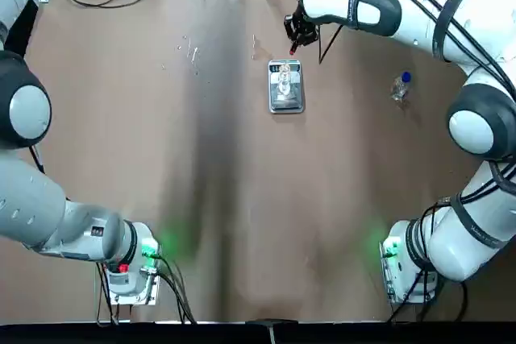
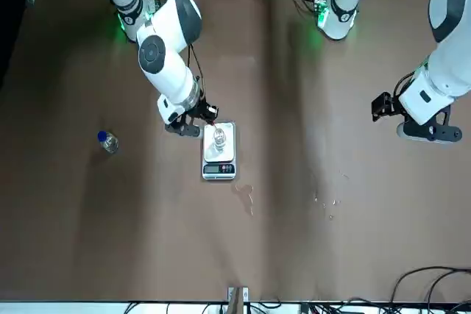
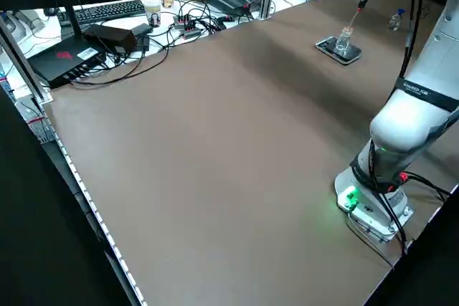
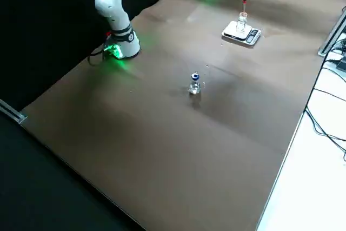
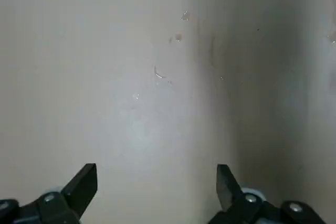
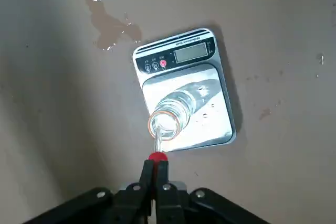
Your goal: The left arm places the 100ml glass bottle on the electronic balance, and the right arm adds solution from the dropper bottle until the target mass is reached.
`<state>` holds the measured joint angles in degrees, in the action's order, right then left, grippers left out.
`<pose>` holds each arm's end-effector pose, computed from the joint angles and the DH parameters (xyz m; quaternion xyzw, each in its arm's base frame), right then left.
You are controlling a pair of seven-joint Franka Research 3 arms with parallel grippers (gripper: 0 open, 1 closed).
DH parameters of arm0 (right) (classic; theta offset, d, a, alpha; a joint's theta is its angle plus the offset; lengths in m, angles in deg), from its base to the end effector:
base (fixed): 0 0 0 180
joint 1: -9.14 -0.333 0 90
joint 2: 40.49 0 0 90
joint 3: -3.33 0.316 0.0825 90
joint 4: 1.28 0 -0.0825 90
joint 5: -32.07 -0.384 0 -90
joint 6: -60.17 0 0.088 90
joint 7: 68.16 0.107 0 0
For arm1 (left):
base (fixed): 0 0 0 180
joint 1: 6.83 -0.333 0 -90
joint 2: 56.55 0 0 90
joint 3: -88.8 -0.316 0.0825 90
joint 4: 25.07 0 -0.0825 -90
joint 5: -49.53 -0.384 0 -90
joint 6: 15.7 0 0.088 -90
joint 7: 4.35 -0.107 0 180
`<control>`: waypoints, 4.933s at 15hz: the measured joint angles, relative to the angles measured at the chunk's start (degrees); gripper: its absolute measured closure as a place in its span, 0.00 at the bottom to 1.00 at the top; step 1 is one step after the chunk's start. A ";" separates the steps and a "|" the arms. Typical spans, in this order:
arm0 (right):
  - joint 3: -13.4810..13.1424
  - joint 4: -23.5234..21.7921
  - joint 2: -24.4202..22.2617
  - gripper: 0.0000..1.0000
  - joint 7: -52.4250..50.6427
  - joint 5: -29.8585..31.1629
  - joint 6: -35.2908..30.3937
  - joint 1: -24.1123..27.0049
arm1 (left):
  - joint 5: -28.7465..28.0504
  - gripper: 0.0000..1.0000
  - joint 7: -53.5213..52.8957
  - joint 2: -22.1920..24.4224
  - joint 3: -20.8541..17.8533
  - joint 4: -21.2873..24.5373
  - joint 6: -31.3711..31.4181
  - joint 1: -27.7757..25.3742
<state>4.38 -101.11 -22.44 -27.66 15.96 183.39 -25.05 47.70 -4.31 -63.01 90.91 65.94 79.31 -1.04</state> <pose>0.5270 0.3852 0.4044 -0.9843 0.1171 0.0395 0.1257 0.5873 -0.0772 0.5590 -0.9972 0.0702 0.0204 0.0153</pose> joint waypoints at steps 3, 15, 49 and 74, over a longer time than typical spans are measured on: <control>-0.21 0.07 0.00 0.96 0.00 0.00 0.00 0.00 | 0.00 0.00 0.00 0.00 0.00 0.00 0.00 0.00; -0.54 0.30 0.00 0.96 0.00 0.00 -0.21 0.01 | 0.00 0.00 0.00 0.00 0.00 0.00 0.00 0.03; -1.93 3.44 -9.36 0.96 -9.70 0.43 -20.58 19.72 | -0.02 0.00 0.01 0.56 -0.07 -0.86 0.00 -0.33; -1.95 -10.33 -9.76 0.96 -38.30 15.95 -16.11 40.41 | -0.02 0.00 0.35 1.15 -0.01 -0.90 -0.02 -0.33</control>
<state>2.43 -111.44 -32.20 -65.95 31.92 167.28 15.36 47.68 -3.96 -61.86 90.91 65.04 79.29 -1.37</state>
